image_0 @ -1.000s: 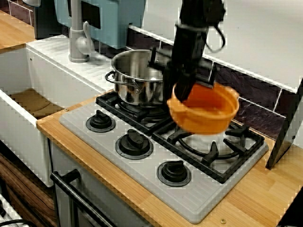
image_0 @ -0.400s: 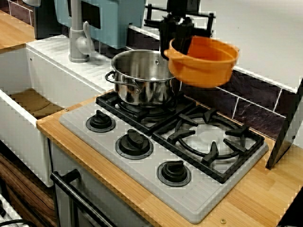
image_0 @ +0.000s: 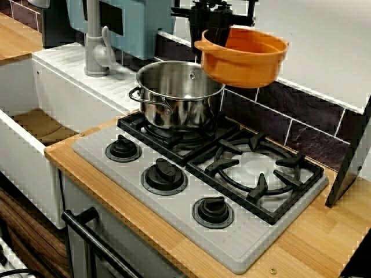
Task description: Lift pot from stove
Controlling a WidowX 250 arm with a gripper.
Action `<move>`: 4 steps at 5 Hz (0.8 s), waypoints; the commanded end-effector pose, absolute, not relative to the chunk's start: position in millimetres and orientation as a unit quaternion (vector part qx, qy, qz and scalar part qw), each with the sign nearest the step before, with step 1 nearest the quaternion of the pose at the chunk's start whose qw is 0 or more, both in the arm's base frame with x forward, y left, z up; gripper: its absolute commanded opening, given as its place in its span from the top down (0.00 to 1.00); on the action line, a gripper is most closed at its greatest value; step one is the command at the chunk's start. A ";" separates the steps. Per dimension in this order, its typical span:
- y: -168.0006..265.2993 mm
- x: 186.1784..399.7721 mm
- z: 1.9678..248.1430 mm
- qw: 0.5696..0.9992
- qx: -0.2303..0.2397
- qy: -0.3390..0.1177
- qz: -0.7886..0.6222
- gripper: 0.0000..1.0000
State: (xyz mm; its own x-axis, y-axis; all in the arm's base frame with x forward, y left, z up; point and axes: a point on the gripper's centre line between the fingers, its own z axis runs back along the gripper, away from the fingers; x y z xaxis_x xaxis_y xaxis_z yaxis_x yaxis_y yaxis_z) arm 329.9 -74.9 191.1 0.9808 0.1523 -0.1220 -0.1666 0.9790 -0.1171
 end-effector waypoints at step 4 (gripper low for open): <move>-59.3 311.6 257.1 0.993 -0.096 -0.007 0.075 1.00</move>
State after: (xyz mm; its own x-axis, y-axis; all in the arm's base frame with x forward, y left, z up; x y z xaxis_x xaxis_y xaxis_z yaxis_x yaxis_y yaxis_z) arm 321.3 -63.7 229.9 0.9850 0.1435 -0.0959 -0.1580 0.9733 -0.1667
